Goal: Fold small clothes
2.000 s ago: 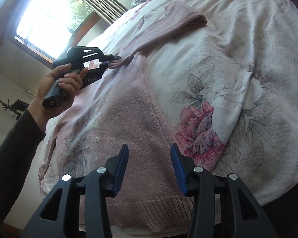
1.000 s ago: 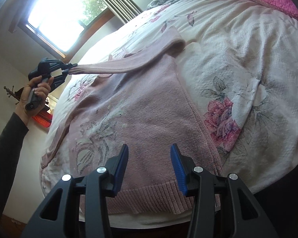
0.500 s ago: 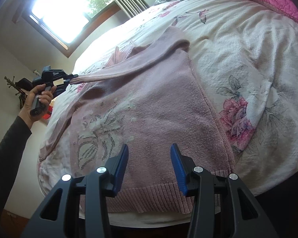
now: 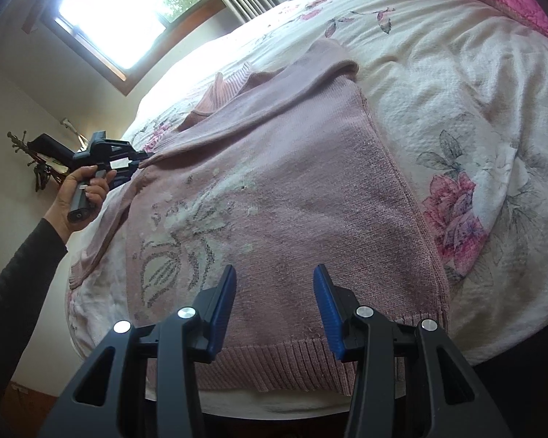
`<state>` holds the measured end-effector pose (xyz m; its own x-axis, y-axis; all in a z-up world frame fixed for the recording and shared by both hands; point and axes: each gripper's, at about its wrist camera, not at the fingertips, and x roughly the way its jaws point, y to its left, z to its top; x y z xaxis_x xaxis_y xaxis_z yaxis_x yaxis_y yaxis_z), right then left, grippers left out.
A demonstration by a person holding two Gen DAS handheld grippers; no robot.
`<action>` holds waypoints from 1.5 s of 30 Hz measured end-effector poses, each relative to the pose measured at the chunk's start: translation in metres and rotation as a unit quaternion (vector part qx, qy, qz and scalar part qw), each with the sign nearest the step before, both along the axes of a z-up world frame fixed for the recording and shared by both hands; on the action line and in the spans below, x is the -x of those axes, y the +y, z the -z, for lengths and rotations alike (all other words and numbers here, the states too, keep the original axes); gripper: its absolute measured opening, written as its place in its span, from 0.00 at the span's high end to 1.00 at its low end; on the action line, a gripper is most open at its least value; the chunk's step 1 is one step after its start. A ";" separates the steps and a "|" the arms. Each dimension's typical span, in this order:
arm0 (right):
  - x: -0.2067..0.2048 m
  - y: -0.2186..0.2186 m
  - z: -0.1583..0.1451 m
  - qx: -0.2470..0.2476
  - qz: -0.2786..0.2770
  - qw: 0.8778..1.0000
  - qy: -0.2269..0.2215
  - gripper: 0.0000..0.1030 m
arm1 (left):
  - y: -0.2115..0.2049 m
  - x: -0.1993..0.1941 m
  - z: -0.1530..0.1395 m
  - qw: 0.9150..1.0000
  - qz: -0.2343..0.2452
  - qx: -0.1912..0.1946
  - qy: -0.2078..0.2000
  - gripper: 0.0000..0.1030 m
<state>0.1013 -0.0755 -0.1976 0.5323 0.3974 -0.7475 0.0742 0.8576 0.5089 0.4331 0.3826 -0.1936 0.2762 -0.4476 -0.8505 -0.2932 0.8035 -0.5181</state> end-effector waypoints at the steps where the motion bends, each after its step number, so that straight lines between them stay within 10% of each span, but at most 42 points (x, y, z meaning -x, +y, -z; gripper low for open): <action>1: 0.000 0.000 0.000 0.001 0.001 1.000 0.001 0.56 | 0.002 0.001 0.000 1.000 -0.004 -0.011 0.001 0.91; 4: -0.001 -0.002 0.001 0.002 0.001 1.000 0.001 0.56 | 0.004 0.008 -0.025 0.997 -0.031 -0.069 -0.034 0.89; 8: -0.004 -0.002 0.007 -0.004 0.003 1.000 0.008 0.56 | -0.023 0.016 -0.054 0.995 -0.013 -0.034 -0.092 0.84; 18: 0.000 -0.002 -0.003 -0.009 0.003 1.000 -0.006 0.56 | -0.019 0.020 0.000 0.998 -0.034 -0.036 -0.033 0.89; 24: 0.006 -0.017 0.000 -0.023 0.015 1.000 -0.001 0.56 | 0.048 0.089 -0.043 0.989 -0.111 -0.013 -0.101 0.49; 31: 0.011 -0.006 -0.001 -0.043 -0.008 0.999 -0.013 0.54 | 0.174 0.254 -0.060 0.945 -0.289 0.016 -0.151 0.37; 38: 0.013 0.017 -0.001 -0.040 -0.039 0.998 -0.011 0.53 | 0.297 0.382 -0.061 0.875 -0.460 0.010 -0.148 0.38; 45: 0.016 0.025 -0.005 -0.023 -0.030 0.999 -0.005 0.52 | 0.346 0.371 -0.055 0.874 -0.467 0.024 -0.136 0.38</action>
<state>0.0849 -0.0506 -0.1931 0.5136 0.4624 -0.7228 0.0184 0.8362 0.5481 0.0620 0.7291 -0.1387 0.7290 0.0480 -0.6828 -0.6697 0.2562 -0.6970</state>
